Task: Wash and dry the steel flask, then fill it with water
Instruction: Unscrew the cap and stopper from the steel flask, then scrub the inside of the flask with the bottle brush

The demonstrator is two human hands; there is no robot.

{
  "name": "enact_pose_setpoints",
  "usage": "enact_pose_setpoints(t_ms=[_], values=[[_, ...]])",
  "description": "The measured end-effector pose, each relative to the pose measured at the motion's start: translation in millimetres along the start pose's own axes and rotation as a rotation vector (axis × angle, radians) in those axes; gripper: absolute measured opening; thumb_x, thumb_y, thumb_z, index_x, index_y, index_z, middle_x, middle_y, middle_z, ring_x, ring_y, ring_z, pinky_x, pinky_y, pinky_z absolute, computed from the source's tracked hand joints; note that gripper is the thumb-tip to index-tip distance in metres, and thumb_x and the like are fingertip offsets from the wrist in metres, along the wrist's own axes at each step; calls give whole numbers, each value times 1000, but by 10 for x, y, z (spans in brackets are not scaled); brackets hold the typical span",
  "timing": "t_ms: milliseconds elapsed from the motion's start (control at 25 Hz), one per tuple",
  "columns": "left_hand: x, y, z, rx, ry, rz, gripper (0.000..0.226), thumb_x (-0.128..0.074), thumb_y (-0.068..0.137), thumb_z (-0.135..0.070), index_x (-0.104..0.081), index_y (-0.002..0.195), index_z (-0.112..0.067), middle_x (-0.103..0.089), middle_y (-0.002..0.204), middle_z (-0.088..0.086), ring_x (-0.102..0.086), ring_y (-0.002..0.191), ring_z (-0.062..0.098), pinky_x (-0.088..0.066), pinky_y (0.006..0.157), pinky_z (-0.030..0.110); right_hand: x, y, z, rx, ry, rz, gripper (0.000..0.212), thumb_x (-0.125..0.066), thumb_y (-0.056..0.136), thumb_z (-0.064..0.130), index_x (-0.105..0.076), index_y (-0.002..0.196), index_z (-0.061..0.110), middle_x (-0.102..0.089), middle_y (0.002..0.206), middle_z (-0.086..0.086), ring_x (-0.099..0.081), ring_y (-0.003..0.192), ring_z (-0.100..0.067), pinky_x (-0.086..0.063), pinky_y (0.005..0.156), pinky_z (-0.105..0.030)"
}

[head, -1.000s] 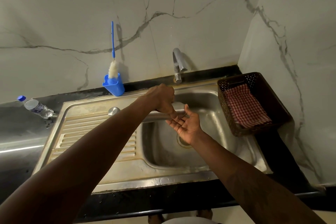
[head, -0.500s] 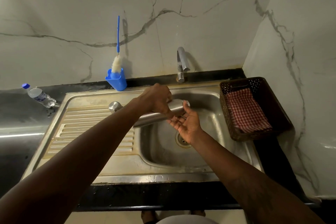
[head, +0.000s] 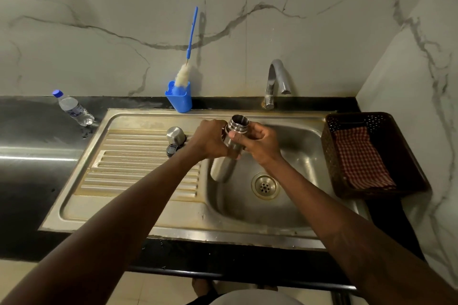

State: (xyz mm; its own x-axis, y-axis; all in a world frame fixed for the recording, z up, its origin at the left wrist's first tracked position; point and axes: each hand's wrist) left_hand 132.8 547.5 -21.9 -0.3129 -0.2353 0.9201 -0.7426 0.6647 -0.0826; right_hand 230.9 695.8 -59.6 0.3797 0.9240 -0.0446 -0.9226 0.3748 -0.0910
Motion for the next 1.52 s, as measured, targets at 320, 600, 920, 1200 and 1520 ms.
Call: enact_pose_setpoints(t_ms=[320, 600, 920, 1200, 1520], values=[[-644, -79, 86, 82, -108, 61, 55, -96, 65, -44, -76, 111, -21, -79, 103, -2, -72, 95, 14, -46, 79, 22, 99, -10, -730, 102, -402, 51, 57, -94, 70, 29, -74, 123, 21, -77, 110, 11, -70, 104, 0, -57, 94, -24], [-999, -24, 99, 148, -177, 91, 50, -97, 64, -38, -76, 106, -19, -79, 102, -1, -73, 98, 16, -41, 77, 16, 195, 55, -996, 16, -443, 46, 58, -95, 66, 25, -75, 121, 24, -77, 106, 14, -70, 102, 4, -50, 87, -9], [-1227, -17, 158, 140, -175, 102, 53, -95, 62, -41, -76, 106, -18, -80, 102, 1, -75, 98, 20, -56, 87, 30, 241, 28, -1176, -42, -490, 50, 53, -94, 65, 27, -72, 113, 35, -75, 101, 19, -69, 99, 4, -52, 87, -12], [-1209, 14, 105, 186, -82, 159, 57, -89, 60, -52, -73, 109, -27, -79, 99, -3, -75, 91, 21, -62, 82, 37, 372, 91, -1163, -92, -510, 125, 65, -92, 66, 46, -67, 124, 32, -72, 115, 16, -64, 112, 0, -51, 95, -20], [-988, 114, 86, 117, -9, 273, 87, -96, 55, -56, -65, 131, -28, -76, 117, -4, -70, 111, 23, -58, 95, 38, 463, 169, -895, -96, -513, 194, 65, -85, 69, 62, -69, 123, 31, -71, 123, 10, -62, 117, -3, -51, 98, -26]])
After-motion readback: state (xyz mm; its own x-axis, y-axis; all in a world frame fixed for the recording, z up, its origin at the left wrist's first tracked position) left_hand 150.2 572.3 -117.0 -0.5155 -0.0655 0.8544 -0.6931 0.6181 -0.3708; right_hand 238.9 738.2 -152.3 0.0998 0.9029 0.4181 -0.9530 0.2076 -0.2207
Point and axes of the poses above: each hand's wrist, its own y-axis towards the middle knuckle, its own x-axis out of the back of the hand, z = x × y
